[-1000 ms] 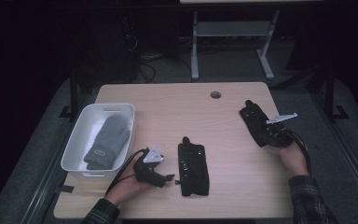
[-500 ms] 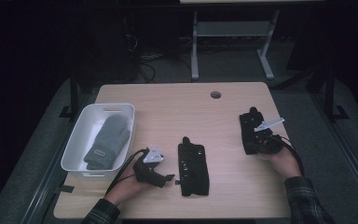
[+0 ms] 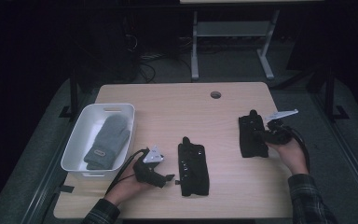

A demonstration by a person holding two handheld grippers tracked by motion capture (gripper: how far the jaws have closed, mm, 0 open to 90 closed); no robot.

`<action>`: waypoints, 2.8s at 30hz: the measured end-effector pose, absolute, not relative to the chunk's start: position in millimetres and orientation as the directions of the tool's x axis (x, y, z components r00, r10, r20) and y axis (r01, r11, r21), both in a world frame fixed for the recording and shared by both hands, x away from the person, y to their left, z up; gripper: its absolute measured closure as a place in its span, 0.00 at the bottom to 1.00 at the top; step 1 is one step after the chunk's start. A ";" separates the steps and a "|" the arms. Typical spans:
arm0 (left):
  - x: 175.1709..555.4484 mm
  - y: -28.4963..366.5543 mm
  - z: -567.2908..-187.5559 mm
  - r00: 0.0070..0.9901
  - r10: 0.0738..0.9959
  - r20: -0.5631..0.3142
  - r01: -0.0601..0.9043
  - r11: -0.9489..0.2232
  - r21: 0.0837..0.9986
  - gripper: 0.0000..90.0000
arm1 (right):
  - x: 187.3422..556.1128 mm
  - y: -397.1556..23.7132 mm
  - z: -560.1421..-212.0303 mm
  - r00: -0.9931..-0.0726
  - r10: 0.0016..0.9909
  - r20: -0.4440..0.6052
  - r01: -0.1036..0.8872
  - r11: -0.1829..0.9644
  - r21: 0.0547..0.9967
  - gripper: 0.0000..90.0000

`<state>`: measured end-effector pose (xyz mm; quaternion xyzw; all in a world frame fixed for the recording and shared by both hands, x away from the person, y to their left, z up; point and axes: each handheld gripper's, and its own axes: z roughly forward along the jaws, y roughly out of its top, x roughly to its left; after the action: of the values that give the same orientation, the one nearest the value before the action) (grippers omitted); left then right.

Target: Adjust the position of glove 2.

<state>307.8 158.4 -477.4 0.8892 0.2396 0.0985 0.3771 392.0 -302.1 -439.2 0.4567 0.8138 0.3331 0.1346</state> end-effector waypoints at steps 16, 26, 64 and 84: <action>307.8 158.2 -477.4 0.866 0.501 -0.006 0.352 -0.601 0.718 0.14 | 423.7 -305.9 -464.2 -0.469 0.881 0.056 0.703 0.334 0.628 1.00; 307.9 158.2 -477.4 0.866 0.500 -0.005 0.351 -0.601 0.718 0.14 | 400.9 -285.4 -462.1 -0.547 0.835 0.056 0.680 0.405 0.611 1.00; 307.9 158.3 -477.4 0.866 0.499 -0.005 0.351 -0.601 0.718 0.14 | 335.2 -193.0 -456.6 -0.673 0.732 0.104 0.644 0.511 0.569 1.00; 308.0 158.2 -477.9 0.866 0.500 -0.003 0.348 -0.599 0.721 0.14 | 299.8 -217.6 -450.3 -0.696 0.710 0.107 0.618 0.516 0.593 1.00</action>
<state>308.0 158.2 -477.9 0.8884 0.2388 0.1002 0.3790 299.8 -217.6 -450.3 0.3826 0.8675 0.3091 0.0747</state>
